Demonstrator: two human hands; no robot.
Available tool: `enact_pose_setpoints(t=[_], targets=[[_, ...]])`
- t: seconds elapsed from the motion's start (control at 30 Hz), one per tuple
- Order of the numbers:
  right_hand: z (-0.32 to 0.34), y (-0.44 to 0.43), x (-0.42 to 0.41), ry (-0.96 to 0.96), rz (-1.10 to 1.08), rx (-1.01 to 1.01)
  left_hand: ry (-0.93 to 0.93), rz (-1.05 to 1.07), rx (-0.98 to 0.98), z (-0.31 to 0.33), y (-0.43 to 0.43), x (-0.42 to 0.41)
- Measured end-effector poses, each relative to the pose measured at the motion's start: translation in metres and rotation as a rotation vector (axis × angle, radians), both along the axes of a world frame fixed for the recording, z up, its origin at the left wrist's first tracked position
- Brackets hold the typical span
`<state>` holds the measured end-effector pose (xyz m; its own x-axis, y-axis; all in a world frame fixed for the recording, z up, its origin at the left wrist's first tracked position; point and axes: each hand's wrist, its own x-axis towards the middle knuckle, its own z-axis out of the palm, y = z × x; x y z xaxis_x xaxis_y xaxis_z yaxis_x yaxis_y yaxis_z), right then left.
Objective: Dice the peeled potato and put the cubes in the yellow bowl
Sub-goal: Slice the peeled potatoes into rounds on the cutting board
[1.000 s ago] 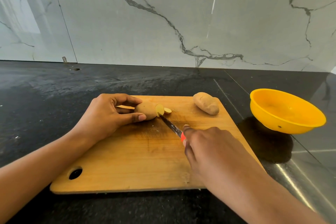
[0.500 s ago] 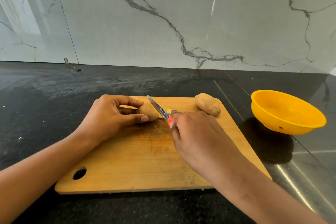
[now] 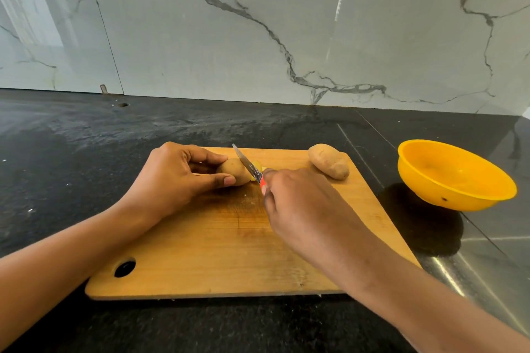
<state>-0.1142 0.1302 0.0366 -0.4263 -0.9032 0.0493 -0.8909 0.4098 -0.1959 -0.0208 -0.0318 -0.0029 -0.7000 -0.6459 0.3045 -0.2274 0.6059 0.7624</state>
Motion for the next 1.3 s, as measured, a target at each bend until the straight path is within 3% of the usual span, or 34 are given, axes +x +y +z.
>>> enact_pose_setpoints(t=[0.97,1.3], targets=[[-0.011,-0.011,0.007,0.01,-0.017,0.031,-0.002,0.001,-0.069,0.0,0.006,0.003],[-0.02,0.039,0.02,0.102,0.061,0.025,-0.035,0.018,-0.024,0.002,0.006,0.004]])
